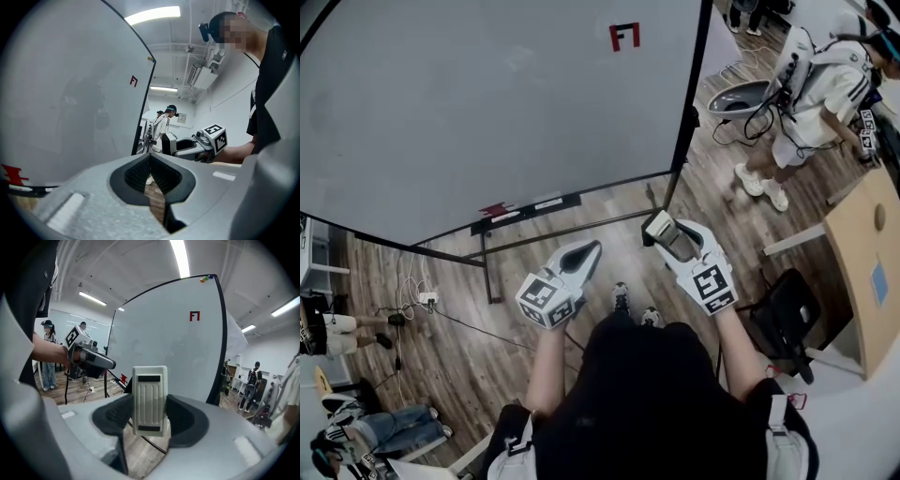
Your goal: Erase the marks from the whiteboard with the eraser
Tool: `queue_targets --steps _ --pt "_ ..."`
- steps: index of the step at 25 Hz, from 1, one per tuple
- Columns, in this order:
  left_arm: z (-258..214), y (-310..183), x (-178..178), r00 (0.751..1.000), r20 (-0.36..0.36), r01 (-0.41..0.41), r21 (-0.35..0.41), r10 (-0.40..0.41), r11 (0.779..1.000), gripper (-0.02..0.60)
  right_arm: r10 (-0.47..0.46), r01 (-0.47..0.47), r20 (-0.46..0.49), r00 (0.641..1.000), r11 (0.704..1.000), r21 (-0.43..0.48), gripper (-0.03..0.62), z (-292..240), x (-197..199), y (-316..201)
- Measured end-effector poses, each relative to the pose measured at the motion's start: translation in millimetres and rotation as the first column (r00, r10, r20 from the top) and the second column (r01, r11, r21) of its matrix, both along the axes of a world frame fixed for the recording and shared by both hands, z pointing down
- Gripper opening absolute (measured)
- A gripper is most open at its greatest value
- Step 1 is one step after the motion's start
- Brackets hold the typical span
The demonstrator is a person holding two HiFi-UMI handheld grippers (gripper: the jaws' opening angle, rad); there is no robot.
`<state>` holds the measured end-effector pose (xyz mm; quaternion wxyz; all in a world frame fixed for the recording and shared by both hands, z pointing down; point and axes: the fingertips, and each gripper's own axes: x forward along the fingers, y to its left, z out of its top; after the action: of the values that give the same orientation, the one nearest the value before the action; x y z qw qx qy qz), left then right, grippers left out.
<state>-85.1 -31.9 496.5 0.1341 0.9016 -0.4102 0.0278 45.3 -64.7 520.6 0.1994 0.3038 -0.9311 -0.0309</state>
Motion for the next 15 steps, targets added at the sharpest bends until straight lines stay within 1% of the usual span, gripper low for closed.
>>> queue_targets --steps 5,15 --pt "5.5 18.1 7.2 1.0 -0.003 0.004 -0.01 -0.004 1.0 0.011 -0.012 0.012 0.006 1.0 1.0 -0.017 0.23 4.4 3.3 15.8" --pt "13.8 43.2 5.7 1.0 -0.015 0.024 -0.013 -0.024 1.0 0.011 -0.015 0.015 0.001 1.0 1.0 -0.028 0.23 13.1 6.9 37.4"
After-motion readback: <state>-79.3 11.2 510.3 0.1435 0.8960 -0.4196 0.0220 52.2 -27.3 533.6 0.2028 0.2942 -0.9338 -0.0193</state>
